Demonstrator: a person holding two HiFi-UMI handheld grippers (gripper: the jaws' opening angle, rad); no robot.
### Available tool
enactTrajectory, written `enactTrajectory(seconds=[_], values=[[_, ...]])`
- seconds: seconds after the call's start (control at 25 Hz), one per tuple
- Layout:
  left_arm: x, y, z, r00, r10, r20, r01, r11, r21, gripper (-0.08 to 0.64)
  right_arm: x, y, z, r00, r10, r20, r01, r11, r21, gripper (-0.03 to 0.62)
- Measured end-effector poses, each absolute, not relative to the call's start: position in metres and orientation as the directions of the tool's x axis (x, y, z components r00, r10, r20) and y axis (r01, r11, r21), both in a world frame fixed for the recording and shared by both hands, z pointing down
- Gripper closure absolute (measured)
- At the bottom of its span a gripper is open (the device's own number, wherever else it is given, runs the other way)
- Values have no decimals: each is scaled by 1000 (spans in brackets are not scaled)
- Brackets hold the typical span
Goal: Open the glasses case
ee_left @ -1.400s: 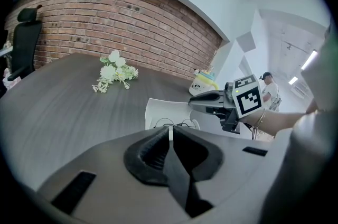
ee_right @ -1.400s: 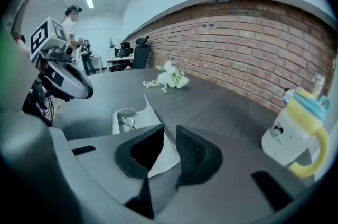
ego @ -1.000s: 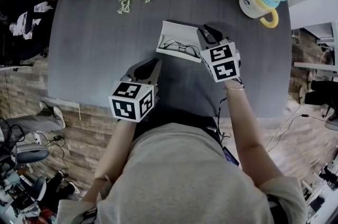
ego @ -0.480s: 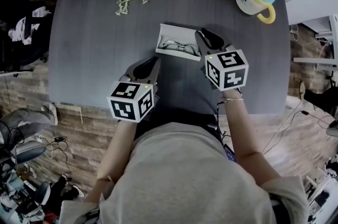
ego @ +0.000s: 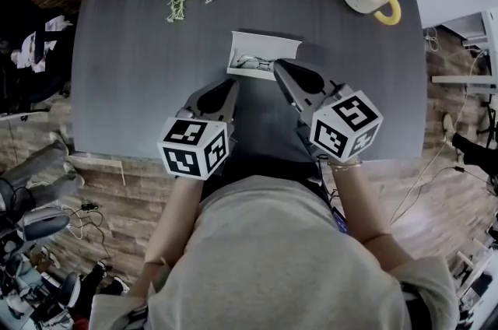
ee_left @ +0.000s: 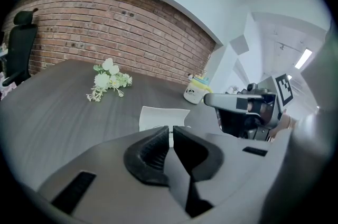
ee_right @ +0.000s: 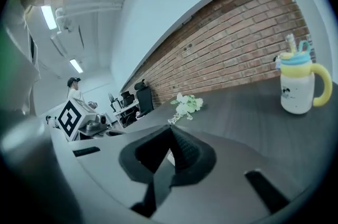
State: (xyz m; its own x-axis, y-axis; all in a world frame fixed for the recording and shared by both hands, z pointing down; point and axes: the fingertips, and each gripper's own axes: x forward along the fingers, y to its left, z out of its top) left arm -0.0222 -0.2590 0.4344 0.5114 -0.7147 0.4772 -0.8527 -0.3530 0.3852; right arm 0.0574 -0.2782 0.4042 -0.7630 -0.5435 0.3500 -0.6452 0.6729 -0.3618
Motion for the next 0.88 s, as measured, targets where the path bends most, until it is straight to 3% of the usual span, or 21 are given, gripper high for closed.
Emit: enactTrajectory(seconds=[0.88], values=[[1, -230, 451, 560, -641, 525, -827, -399, 396, 520, 64, -227, 441, -720, -517, 464, -692, 584, -423, 588]])
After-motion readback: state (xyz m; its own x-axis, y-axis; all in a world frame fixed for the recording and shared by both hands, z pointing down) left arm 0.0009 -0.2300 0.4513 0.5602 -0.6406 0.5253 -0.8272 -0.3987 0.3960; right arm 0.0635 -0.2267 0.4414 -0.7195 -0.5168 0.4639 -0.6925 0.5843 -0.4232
